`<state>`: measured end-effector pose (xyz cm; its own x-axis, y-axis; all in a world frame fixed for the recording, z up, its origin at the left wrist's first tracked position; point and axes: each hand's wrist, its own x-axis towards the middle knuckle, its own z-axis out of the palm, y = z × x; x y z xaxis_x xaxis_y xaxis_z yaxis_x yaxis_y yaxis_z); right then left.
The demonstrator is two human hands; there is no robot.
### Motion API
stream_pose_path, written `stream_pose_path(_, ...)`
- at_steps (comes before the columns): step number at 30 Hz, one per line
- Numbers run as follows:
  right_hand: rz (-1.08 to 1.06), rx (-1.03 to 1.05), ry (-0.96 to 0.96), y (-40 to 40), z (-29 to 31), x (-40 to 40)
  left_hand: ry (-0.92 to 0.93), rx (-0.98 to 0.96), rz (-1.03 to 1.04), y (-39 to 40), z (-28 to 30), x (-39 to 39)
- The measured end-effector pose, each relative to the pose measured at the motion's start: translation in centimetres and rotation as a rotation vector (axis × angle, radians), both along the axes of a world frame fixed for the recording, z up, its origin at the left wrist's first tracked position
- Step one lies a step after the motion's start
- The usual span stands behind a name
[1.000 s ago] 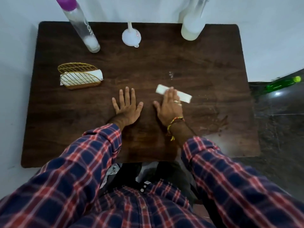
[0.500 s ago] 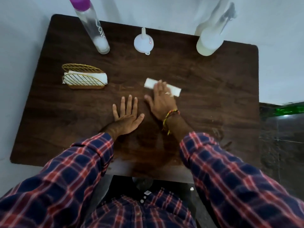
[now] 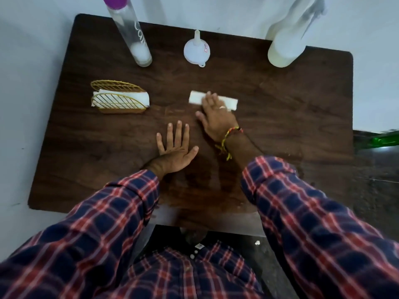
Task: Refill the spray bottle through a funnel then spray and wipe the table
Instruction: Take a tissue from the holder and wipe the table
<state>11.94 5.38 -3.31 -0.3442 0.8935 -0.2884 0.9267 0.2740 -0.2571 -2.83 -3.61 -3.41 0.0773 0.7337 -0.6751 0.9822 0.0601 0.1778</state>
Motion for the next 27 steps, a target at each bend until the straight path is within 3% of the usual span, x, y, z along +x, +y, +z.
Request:
stream_pose_path(3,0.069,0.050,0.084,-5.6,-0.3,2.3,-0.012,-0.015,0.000,0.1,0.0,0.0)
stream_pose_path(7,-0.425,0.047,-0.011,-4.5,-1.2,6.3,-0.013,-0.011,-0.009,0.1,0.2,-0.2)
stream_pose_path(9,-0.528,0.035,-0.031,-3.1,-0.6,5.4,-0.002,0.000,-0.005,-0.1,-0.1,0.0)
stream_pose_path(14,-0.163,-0.017,0.004,-11.3,-0.5,3.2,0.036,0.055,0.005,-0.6,0.0,0.4)
stream_pose_path(17,-0.487,0.115,-0.045,-15.1,-1.5,8.5,0.058,0.102,0.005,-1.0,0.3,0.6)
stream_pose_path(20,-0.808,0.026,-0.105,-13.2,-1.0,13.7,0.118,0.055,0.020,-0.9,1.0,1.4)
stream_pose_path(23,-0.644,0.100,-0.059,-12.8,-0.9,13.2,0.169,0.091,0.041,-1.4,1.7,3.2)
stream_pose_path(27,-0.375,0.106,0.005,-20.1,-1.3,8.1,0.025,0.167,-0.009,-2.7,1.8,5.8)
